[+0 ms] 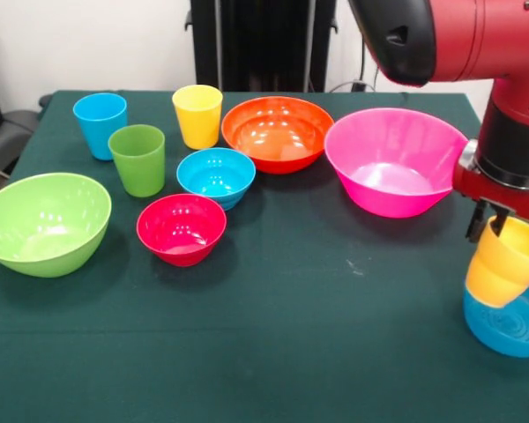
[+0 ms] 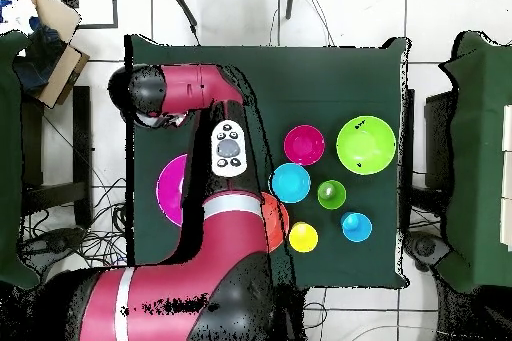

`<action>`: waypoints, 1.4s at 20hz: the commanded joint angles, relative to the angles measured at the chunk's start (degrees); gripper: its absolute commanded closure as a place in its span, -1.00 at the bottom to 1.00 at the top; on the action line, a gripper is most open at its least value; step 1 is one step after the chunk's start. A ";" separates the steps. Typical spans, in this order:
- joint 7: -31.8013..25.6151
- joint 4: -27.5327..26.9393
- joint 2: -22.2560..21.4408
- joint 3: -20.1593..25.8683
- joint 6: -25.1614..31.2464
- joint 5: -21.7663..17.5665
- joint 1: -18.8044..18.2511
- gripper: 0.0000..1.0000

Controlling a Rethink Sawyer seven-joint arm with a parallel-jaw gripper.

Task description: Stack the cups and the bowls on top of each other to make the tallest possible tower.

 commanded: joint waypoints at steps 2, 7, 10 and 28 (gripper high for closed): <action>5.70 -1.88 3.43 2.66 -4.91 1.92 -1.51 1.00; 4.76 -4.51 5.68 4.02 -4.11 3.79 -0.70 1.00; 4.36 -5.98 6.54 4.53 -2.91 4.94 -0.43 1.00; -3.62 -8.25 8.50 -1.93 -0.93 0.24 -4.01 1.00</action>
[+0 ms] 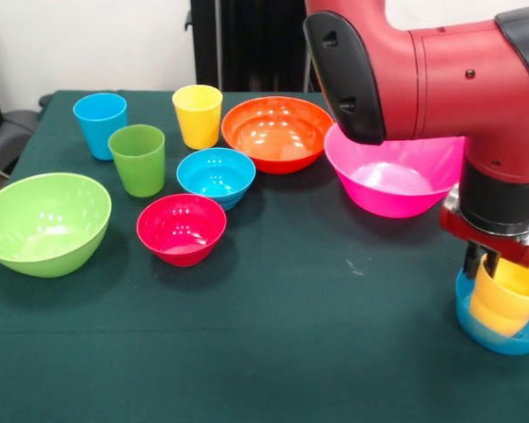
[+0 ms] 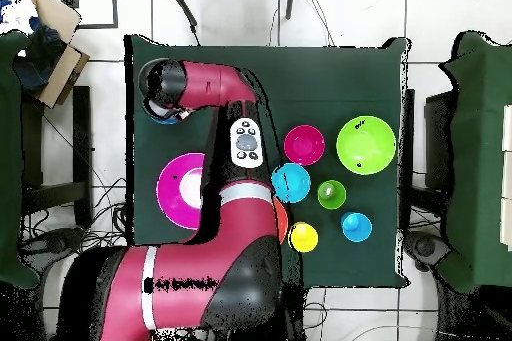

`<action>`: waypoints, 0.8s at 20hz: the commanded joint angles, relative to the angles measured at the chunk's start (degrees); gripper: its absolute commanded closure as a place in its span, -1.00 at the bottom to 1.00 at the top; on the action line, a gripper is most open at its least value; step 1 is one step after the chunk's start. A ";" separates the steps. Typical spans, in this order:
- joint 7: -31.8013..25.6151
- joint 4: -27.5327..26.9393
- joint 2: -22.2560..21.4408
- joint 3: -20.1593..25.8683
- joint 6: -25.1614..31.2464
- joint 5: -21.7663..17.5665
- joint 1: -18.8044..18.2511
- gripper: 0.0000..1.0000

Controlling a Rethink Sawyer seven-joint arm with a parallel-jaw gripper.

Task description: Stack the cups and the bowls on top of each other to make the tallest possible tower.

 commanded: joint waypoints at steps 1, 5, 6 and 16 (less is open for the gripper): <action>-4.00 -4.23 2.76 -2.11 0.88 -6.27 -2.47 1.00; -5.33 -4.46 3.30 -2.69 0.29 -6.31 -2.92 1.00; -5.61 -4.48 3.37 -2.74 0.22 -6.24 -2.99 1.00; -6.84 -4.61 3.44 -2.43 1.20 -5.98 -3.96 1.00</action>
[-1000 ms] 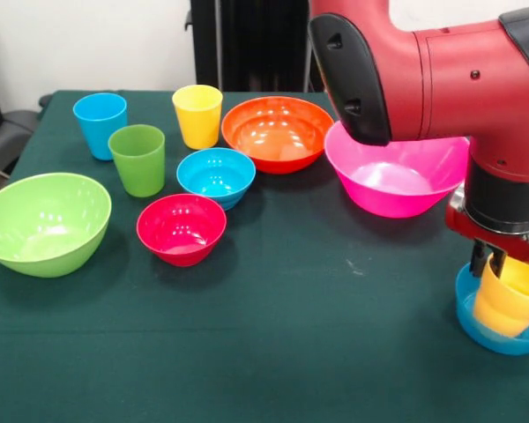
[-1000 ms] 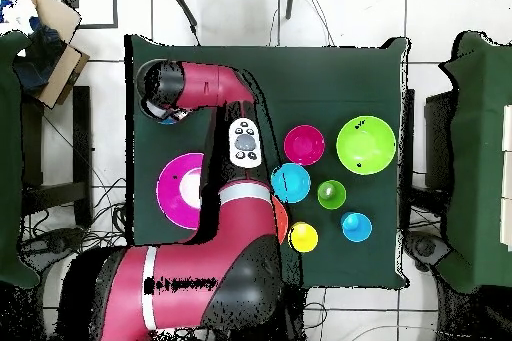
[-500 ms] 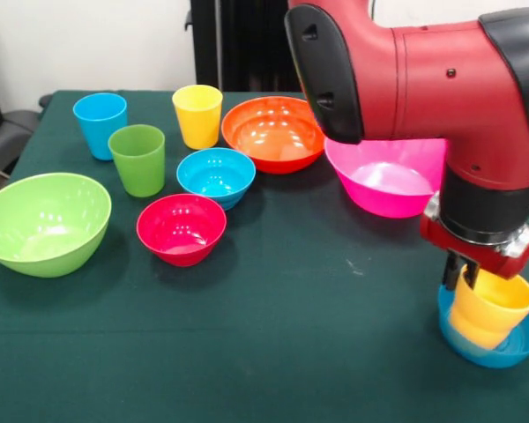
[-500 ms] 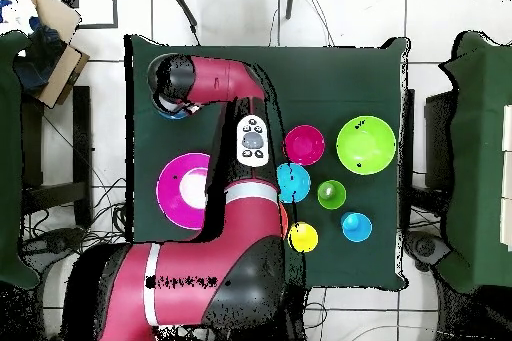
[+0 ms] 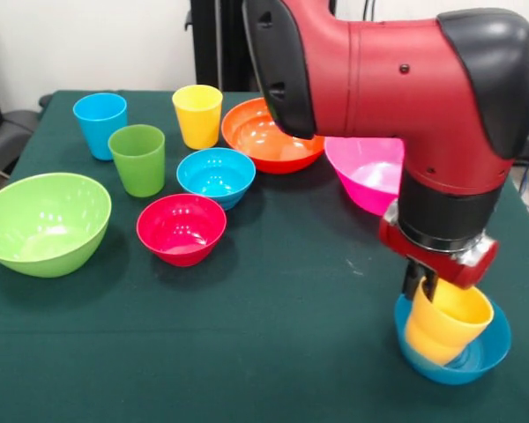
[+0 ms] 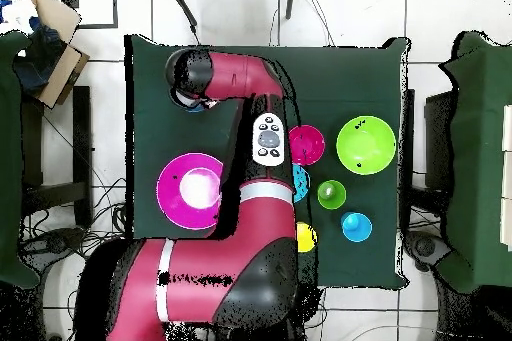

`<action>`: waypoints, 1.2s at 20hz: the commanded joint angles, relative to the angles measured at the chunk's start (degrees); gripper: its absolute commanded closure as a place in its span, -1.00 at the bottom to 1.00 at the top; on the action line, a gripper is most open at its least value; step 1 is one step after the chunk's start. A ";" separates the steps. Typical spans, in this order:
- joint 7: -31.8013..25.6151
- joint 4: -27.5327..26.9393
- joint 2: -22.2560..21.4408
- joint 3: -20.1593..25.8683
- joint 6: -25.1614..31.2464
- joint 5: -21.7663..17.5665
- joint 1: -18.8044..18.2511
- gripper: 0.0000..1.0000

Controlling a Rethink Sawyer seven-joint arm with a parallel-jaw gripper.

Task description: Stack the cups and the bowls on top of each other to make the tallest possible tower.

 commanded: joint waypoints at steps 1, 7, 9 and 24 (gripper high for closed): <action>-7.12 -0.21 1.99 1.69 1.10 -4.86 -1.94 1.00; -10.86 4.74 1.38 3.30 -0.97 -5.34 -5.41 1.00; -11.71 5.11 2.52 4.95 -2.42 -4.89 -6.24 1.00; -14.96 10.07 1.96 15.00 0.20 -2.52 -10.80 1.00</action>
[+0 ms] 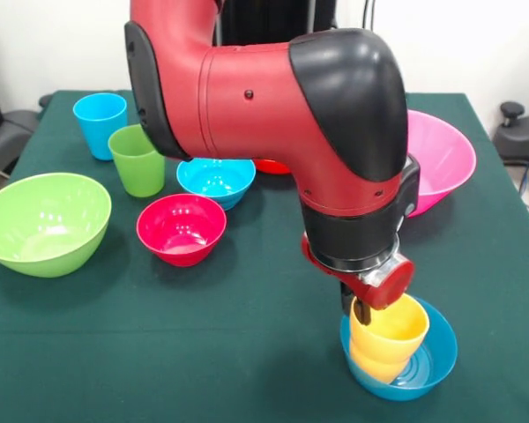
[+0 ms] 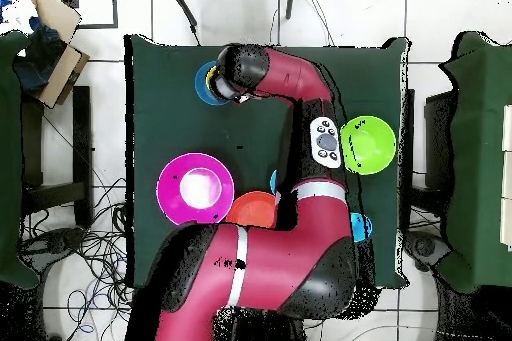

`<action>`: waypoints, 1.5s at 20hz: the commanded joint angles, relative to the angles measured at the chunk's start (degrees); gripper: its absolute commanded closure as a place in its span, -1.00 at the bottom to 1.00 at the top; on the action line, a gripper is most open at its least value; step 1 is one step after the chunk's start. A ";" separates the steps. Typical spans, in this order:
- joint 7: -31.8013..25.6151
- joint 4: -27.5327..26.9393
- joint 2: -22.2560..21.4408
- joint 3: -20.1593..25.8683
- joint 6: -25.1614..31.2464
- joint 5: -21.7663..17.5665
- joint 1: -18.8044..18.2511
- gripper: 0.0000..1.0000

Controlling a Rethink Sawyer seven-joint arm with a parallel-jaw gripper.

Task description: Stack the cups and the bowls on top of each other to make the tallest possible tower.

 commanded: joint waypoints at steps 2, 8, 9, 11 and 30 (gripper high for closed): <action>-13.66 9.57 1.51 8.30 0.32 -2.19 -1.21 1.00; -13.05 9.34 1.26 9.24 2.16 -2.71 -1.76 1.00; -13.03 9.24 1.28 9.37 2.27 -2.77 -1.83 1.00; -13.14 8.58 1.80 9.68 2.50 -2.87 -1.99 1.00; -11.92 4.12 1.82 9.15 1.20 -6.33 -0.21 1.00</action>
